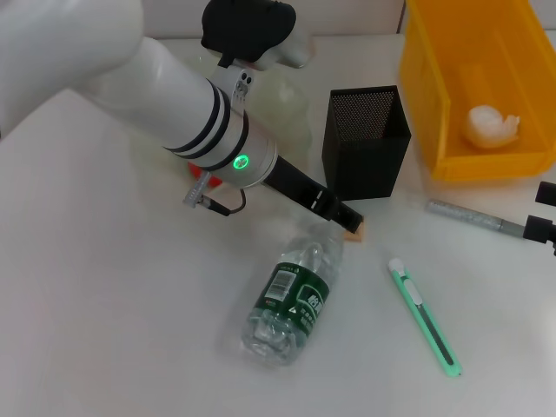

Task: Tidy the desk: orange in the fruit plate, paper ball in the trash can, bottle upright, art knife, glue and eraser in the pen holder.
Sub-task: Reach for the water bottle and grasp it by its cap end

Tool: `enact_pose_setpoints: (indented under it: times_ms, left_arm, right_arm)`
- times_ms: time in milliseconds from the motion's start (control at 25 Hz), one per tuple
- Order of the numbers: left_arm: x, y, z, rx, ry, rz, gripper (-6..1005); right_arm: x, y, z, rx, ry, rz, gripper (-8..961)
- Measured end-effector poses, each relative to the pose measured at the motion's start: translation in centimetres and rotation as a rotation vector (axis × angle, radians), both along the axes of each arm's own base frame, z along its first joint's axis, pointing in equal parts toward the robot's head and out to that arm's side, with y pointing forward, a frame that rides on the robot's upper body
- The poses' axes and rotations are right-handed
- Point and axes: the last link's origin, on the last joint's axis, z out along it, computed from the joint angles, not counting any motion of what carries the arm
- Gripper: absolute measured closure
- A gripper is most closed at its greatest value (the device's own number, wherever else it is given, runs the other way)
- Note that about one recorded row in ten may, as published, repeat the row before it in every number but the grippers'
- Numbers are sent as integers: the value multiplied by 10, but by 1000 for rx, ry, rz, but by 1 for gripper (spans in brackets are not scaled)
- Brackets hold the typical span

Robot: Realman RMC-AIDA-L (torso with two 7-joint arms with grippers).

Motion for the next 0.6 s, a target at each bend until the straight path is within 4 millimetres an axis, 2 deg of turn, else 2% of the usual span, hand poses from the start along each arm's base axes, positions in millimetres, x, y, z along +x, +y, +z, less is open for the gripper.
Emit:
enact_pose_setpoints:
  times_ms: [600]
  left_arm:
    - [-1,-2,-7,17,8,-31,181]
  right_arm:
    - [1,-1,-1,2,4,-2,198]
